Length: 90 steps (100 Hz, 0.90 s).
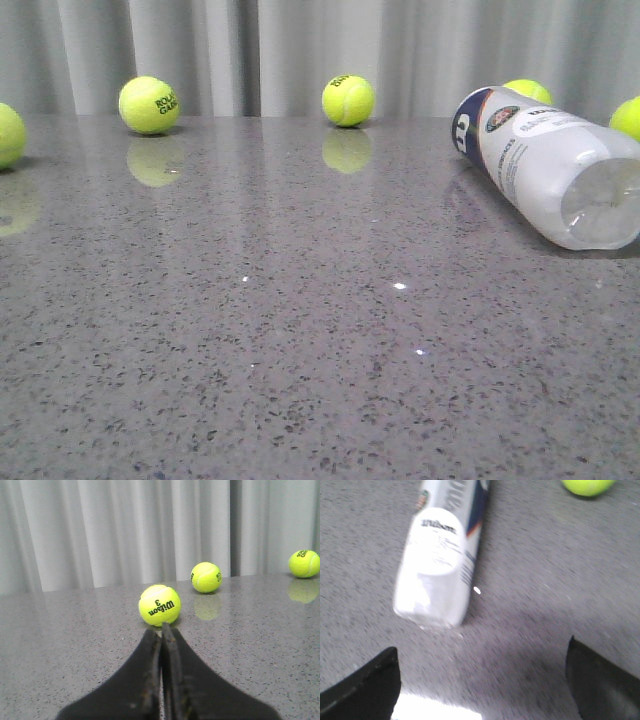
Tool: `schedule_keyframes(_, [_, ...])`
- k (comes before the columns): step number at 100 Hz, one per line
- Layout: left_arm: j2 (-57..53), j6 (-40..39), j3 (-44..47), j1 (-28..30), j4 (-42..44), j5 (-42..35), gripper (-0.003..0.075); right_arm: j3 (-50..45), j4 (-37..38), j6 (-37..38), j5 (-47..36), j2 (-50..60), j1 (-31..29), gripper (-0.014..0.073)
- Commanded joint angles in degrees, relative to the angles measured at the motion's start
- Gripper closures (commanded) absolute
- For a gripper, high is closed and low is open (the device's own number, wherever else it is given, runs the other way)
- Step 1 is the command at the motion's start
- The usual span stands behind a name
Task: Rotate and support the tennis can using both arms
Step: 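Move the right gripper down toward the lying Wilson tennis can, then grasp the middle of the tennis can with the right gripper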
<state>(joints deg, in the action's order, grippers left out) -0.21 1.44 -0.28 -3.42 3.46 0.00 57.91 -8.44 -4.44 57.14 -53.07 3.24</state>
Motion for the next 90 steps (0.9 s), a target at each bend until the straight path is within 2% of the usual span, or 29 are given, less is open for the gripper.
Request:
schedule_keyframes(1, [-2.23, -0.59, 2.8, 0.11, -0.06, -4.32, 0.0741, 4.18, -2.22, -1.64, -5.76, -5.2, 1.77, -0.0042])
schedule_keyframes(21, [-2.23, -0.59, 2.8, 0.11, -0.06, -4.32, 0.0741, 12.14, -2.22, -1.64, -10.29, -18.31, 6.47, -0.0042])
schedule_keyframes(42, [-2.23, -0.59, 2.8, 0.11, -0.06, -4.32, 0.0741, 19.32, -2.22, -1.64, -10.75, -30.44, 6.96, -0.0042])
schedule_keyframes(81, [-2.23, -0.59, 2.8, 0.11, -0.06, -4.32, 0.0741, 20.1, -2.22, -1.64, -12.43, -42.09, 6.96, -0.0041])
schedule_keyframes(90, [-2.23, -0.59, 2.8, 0.11, -0.06, -4.32, 0.0741, 20.15, -2.22, -1.64, -11.83, -42.13, 6.96, 0.0022])
